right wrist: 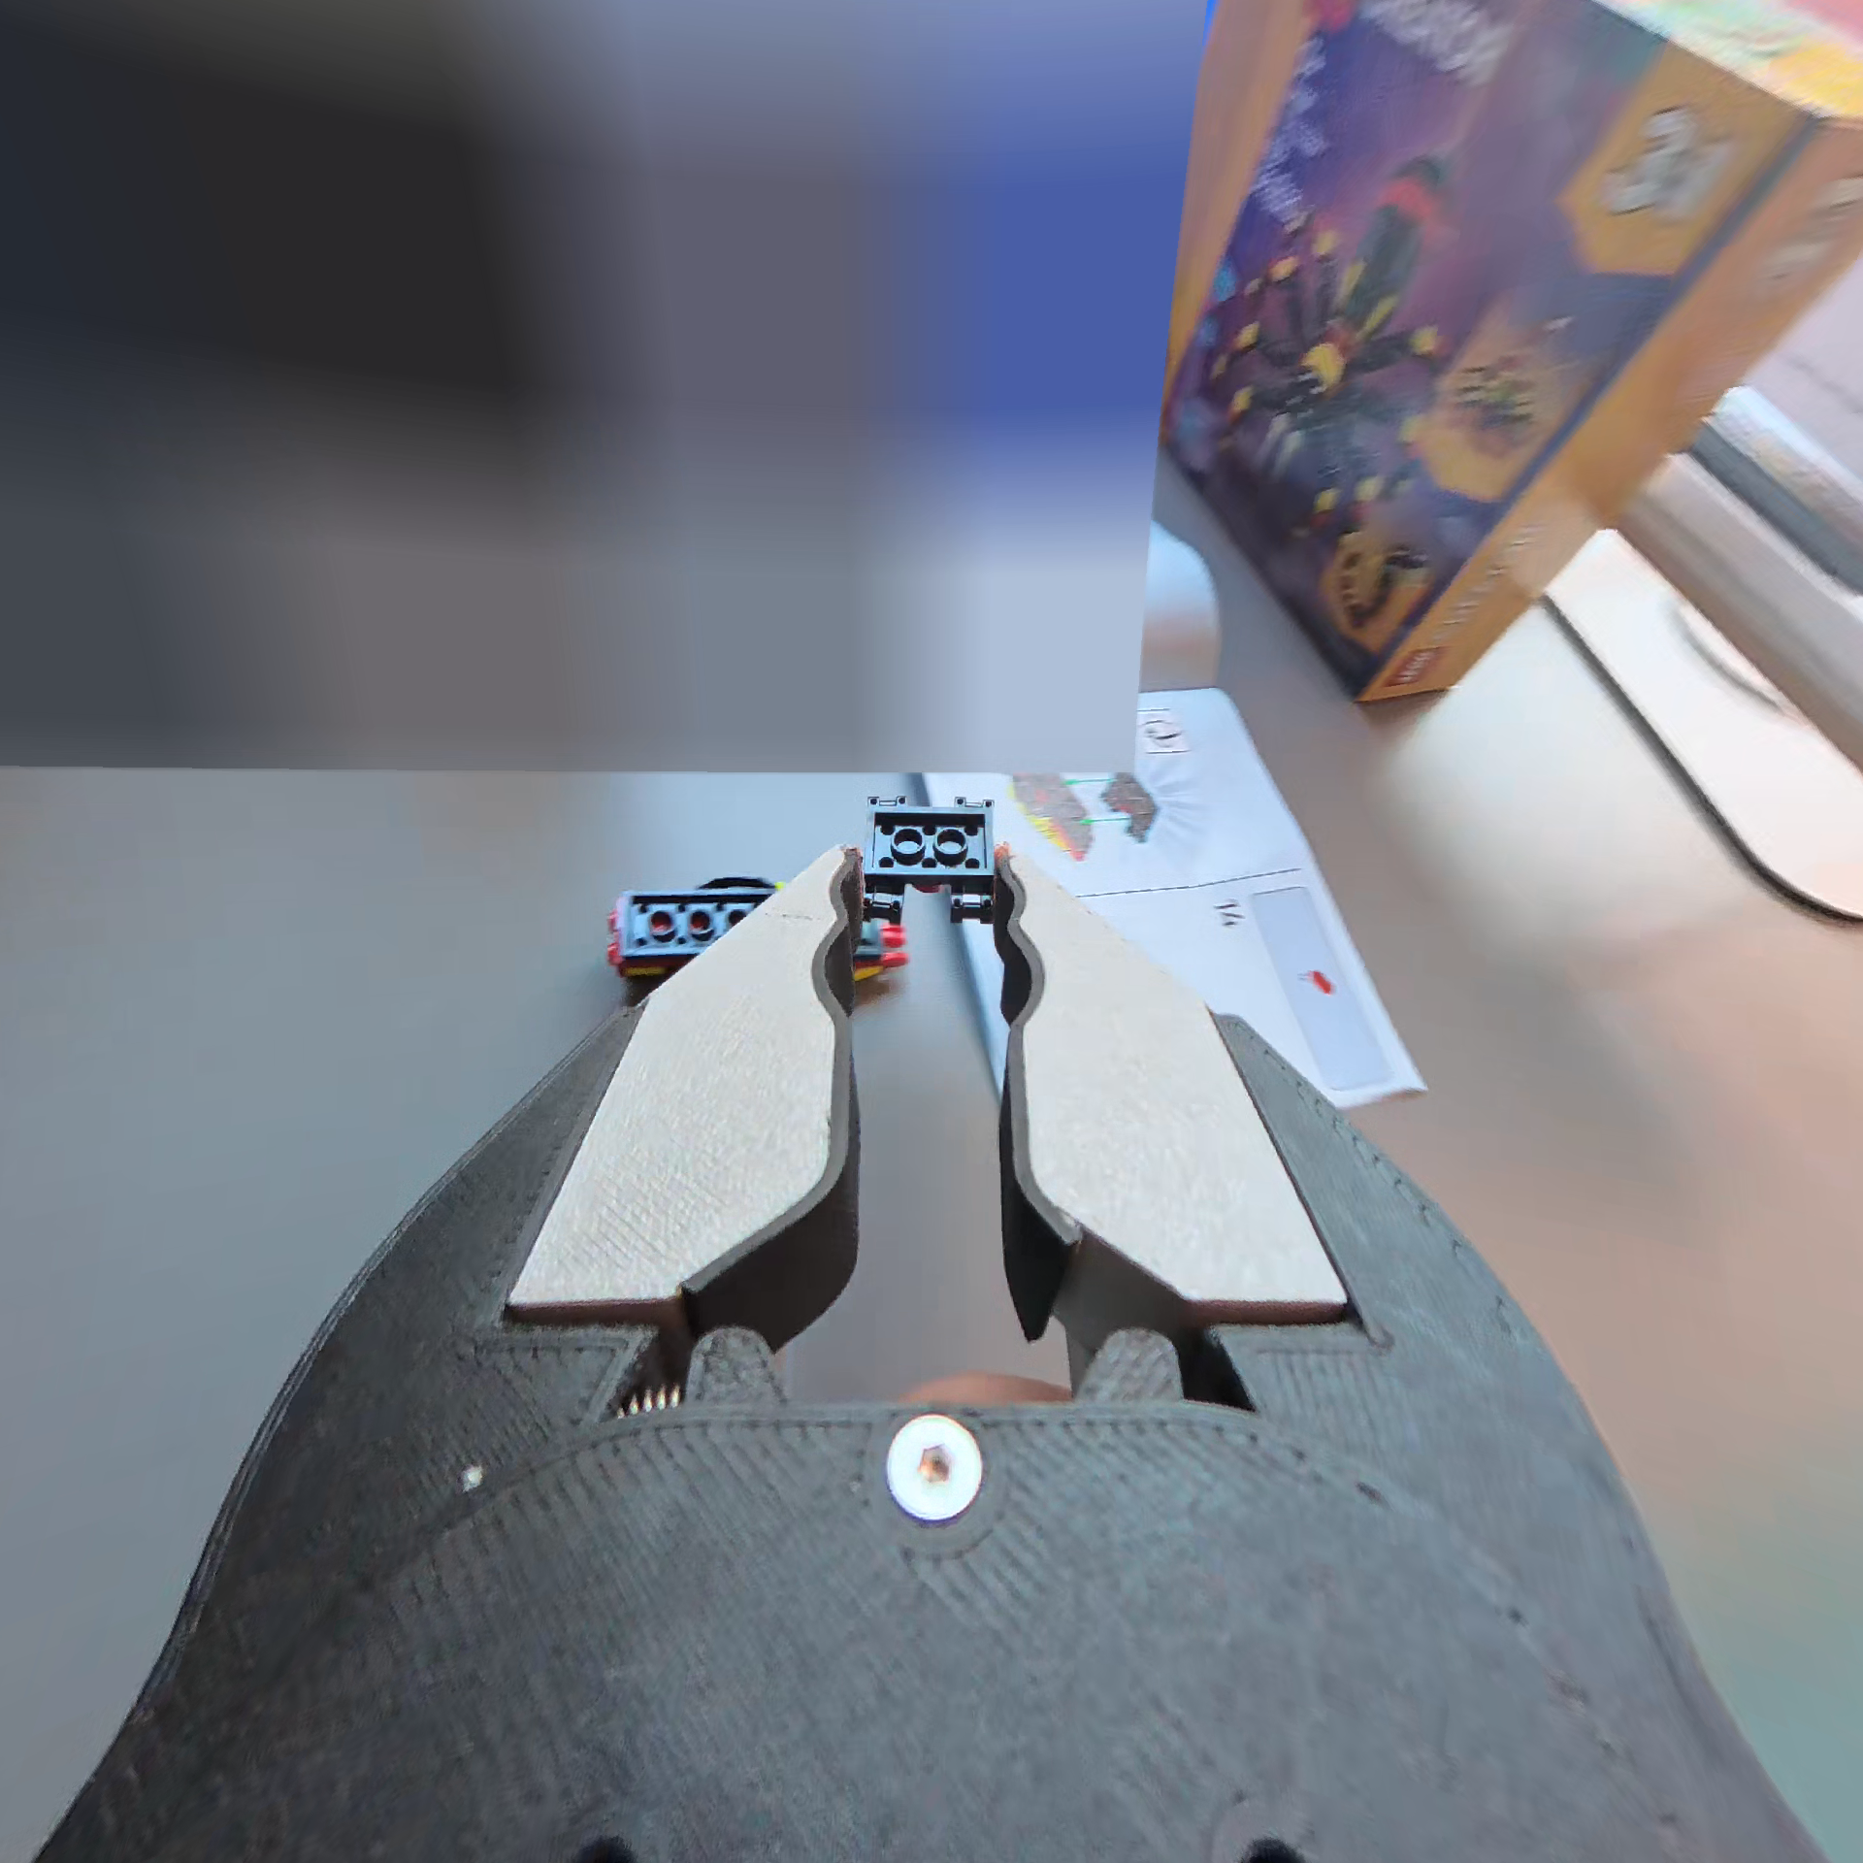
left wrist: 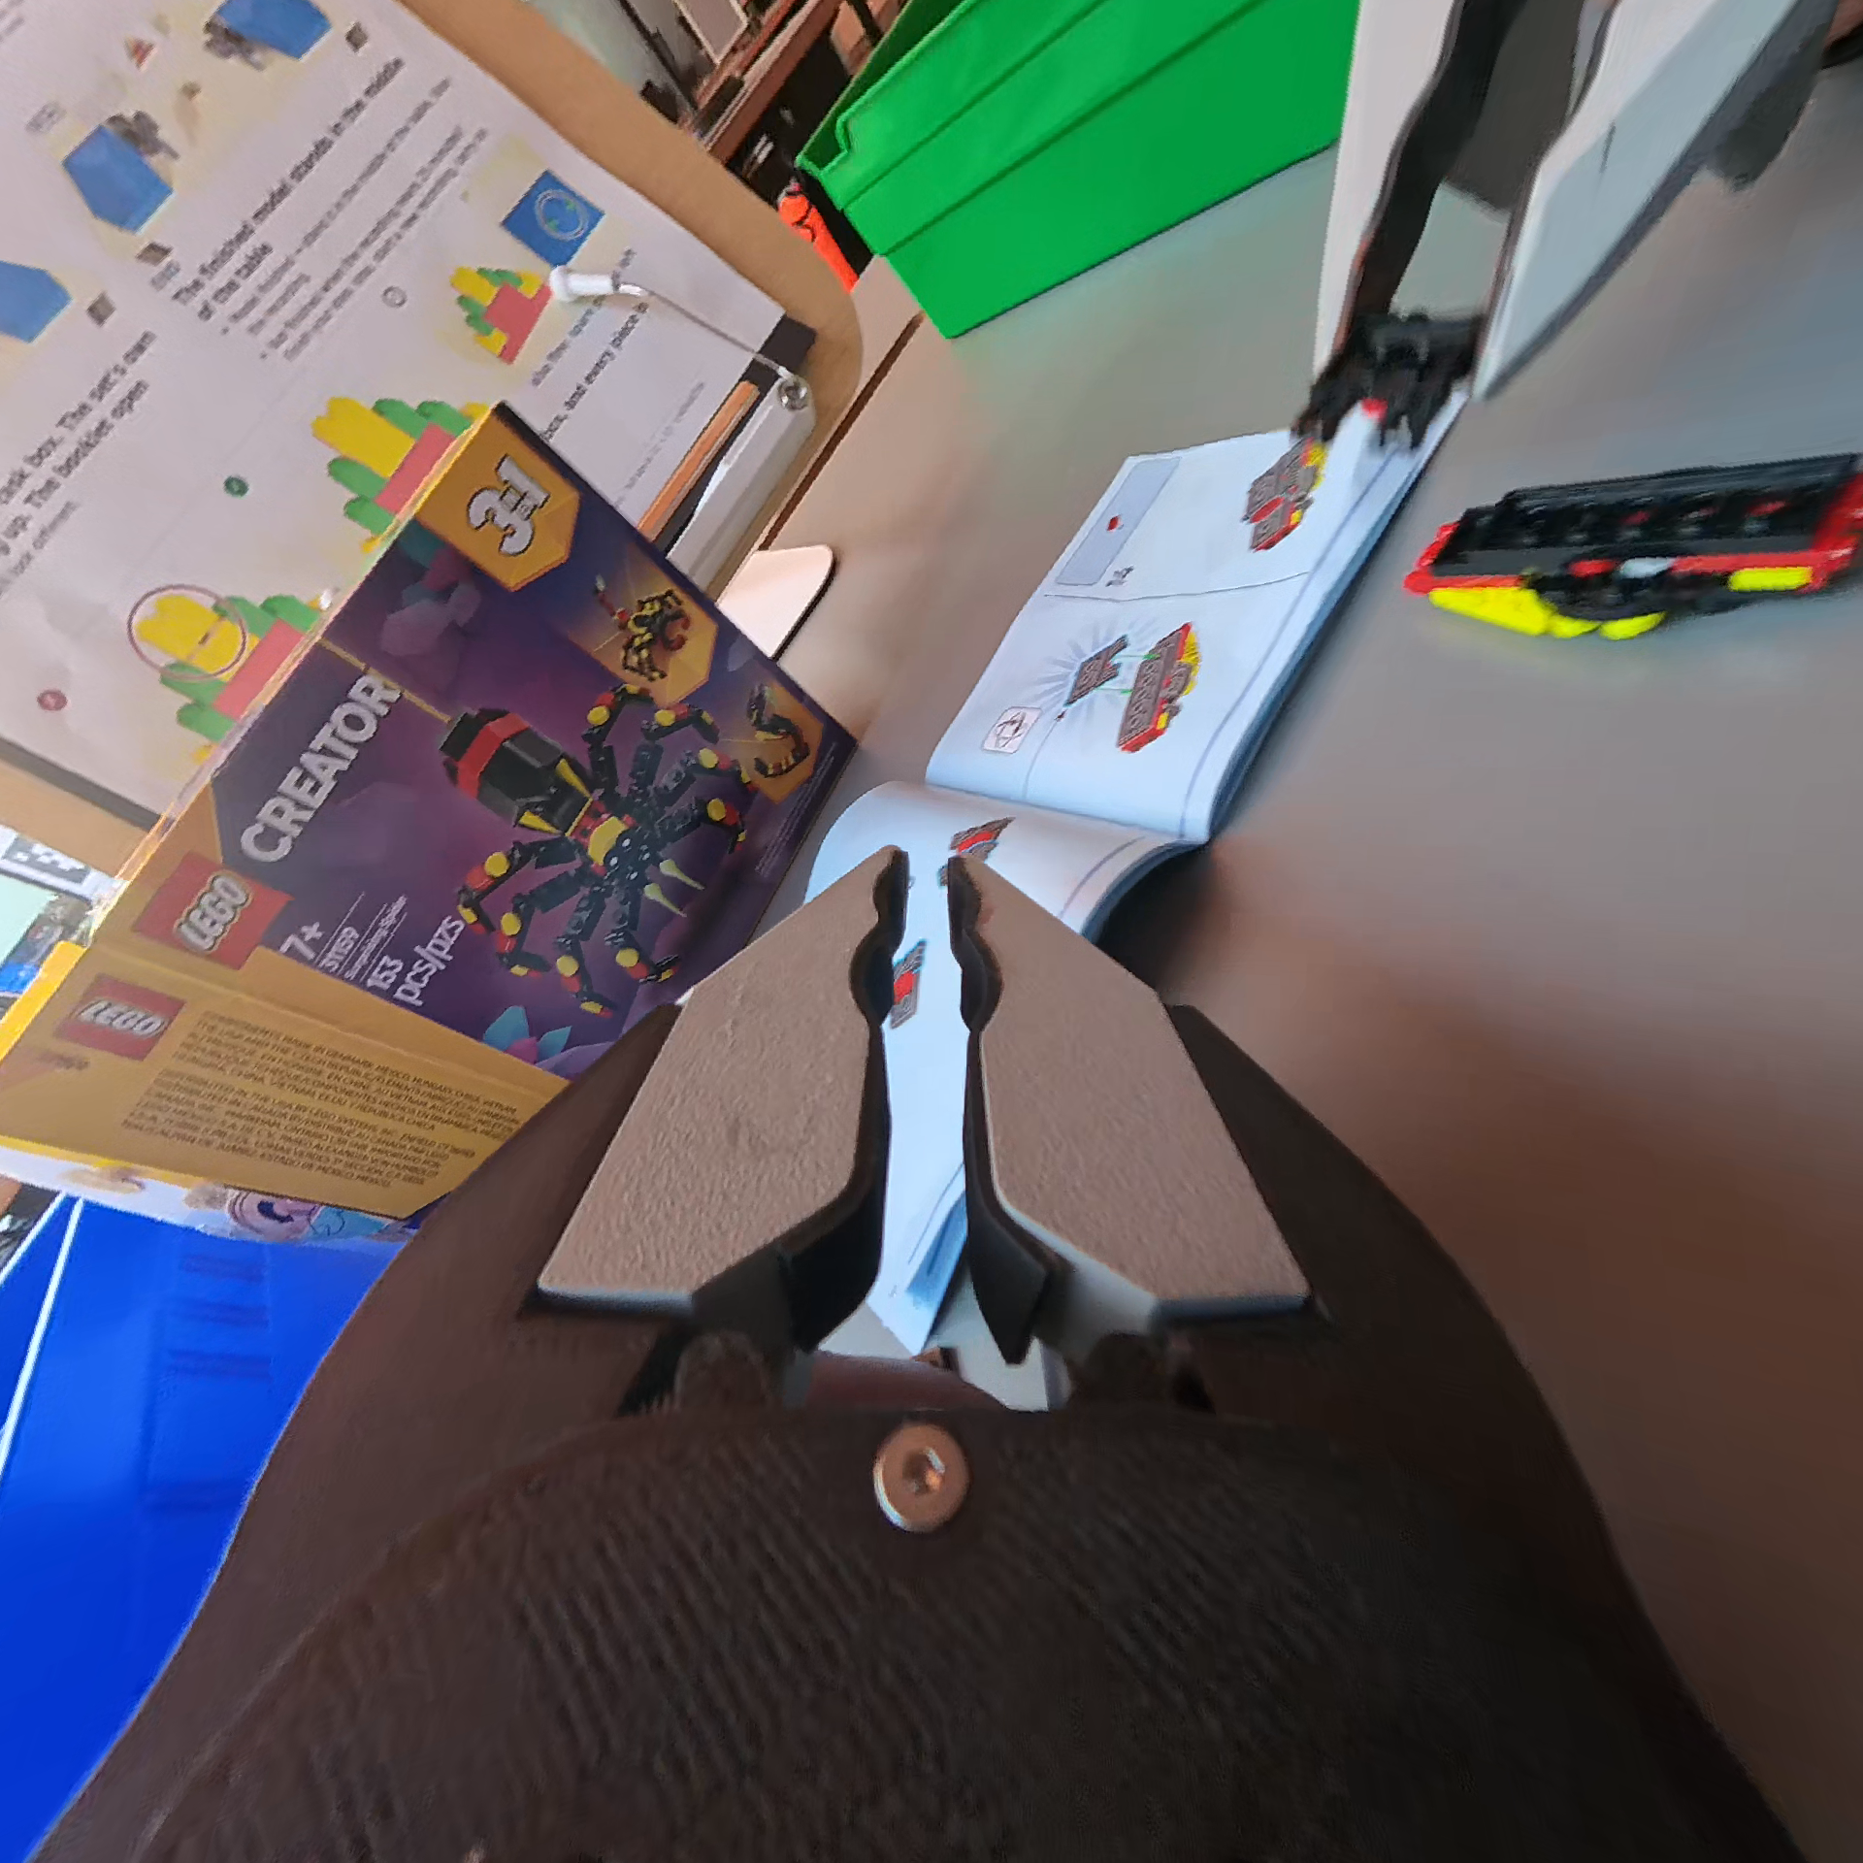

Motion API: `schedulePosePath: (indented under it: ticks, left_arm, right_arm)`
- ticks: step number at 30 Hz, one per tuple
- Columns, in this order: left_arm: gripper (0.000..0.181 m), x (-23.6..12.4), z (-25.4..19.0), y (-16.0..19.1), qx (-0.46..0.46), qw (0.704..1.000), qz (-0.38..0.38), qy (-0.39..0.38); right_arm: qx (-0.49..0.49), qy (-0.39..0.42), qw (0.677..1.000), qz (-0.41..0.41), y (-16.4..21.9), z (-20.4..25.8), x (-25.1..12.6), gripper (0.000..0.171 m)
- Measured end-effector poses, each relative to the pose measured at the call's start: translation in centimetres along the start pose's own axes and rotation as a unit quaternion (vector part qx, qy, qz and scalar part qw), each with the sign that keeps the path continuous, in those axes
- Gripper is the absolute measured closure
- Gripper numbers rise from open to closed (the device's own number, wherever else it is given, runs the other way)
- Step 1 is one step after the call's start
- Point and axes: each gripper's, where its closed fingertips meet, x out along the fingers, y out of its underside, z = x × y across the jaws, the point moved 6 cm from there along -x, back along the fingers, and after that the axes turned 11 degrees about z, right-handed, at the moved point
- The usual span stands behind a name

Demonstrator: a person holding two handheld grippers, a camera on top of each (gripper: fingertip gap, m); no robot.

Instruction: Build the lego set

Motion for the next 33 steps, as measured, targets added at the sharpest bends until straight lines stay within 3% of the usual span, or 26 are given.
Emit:
schedulePosePath:
  ticks: [13, 33]
  left_arm:
    - [0.177, -1.1, -1.2, -1.4, 0.037, 0.999, -0.028, -0.003]
    - [0.176, -1.0, -3.0, -1.8, 0.065, 0.997, -0.036, 0.034]
  right_arm:
    - [0.029, -0.107, 0.994, 0.015, 0.5, 0.8, 0.3, 0.149]
    - [-0.001, -0.112, 0.991, 0.071, 1.2, 1.7, 1.3, 0.149]
